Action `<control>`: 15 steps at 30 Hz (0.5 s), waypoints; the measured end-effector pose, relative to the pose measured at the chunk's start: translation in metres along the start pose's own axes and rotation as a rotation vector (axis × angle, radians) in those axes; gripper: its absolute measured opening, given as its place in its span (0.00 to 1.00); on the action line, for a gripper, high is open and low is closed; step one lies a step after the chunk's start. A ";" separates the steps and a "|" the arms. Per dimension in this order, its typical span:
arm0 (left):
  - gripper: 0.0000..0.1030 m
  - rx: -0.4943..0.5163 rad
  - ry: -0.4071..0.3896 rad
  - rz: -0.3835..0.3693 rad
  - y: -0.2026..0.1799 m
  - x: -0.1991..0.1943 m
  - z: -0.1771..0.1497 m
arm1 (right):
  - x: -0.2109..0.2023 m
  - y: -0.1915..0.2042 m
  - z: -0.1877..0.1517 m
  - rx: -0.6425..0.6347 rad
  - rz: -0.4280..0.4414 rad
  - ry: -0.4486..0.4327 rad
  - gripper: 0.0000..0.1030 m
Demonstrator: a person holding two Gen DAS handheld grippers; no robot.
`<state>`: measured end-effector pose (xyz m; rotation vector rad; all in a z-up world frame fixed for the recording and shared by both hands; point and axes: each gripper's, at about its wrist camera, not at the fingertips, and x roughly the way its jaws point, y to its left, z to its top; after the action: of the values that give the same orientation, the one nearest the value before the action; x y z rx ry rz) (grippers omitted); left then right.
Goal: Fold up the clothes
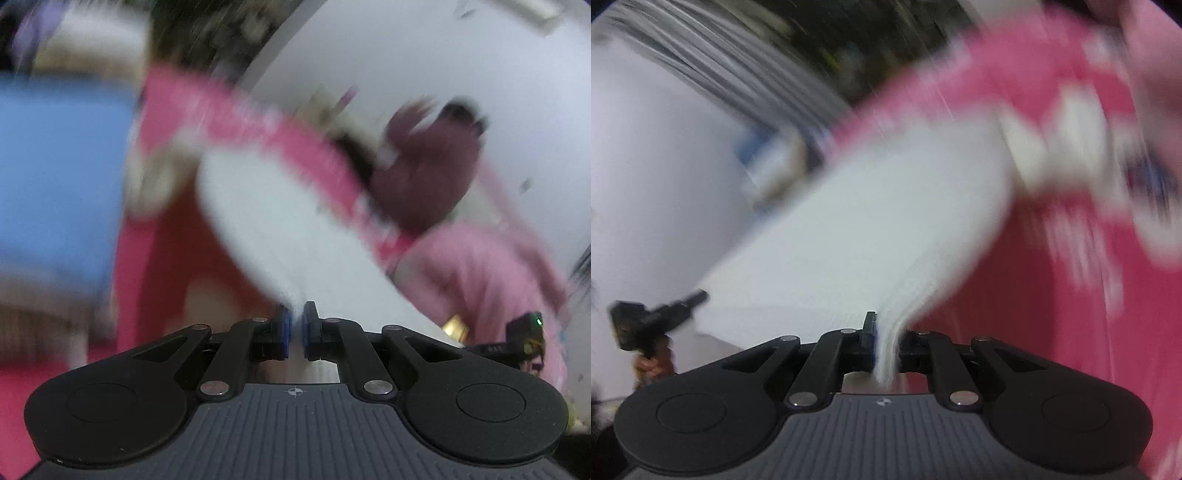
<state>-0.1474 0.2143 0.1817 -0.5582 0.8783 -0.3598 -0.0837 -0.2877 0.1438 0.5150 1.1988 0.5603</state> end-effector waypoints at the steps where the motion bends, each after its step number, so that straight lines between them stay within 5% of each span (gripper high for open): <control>1: 0.05 -0.018 0.060 0.027 0.008 0.011 -0.017 | 0.019 -0.015 -0.013 0.041 -0.036 0.067 0.09; 5: 0.04 -0.039 0.277 0.141 0.035 0.062 -0.059 | 0.062 -0.049 -0.043 0.093 -0.139 0.215 0.09; 11: 0.05 0.005 0.360 0.172 0.048 0.083 -0.070 | 0.072 -0.045 -0.051 0.033 -0.223 0.267 0.10; 15: 0.12 0.100 0.413 0.228 0.061 0.094 -0.086 | 0.085 -0.047 -0.061 -0.006 -0.384 0.355 0.36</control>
<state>-0.1563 0.1885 0.0431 -0.2884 1.3011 -0.3138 -0.1134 -0.2635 0.0360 0.1711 1.5878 0.3307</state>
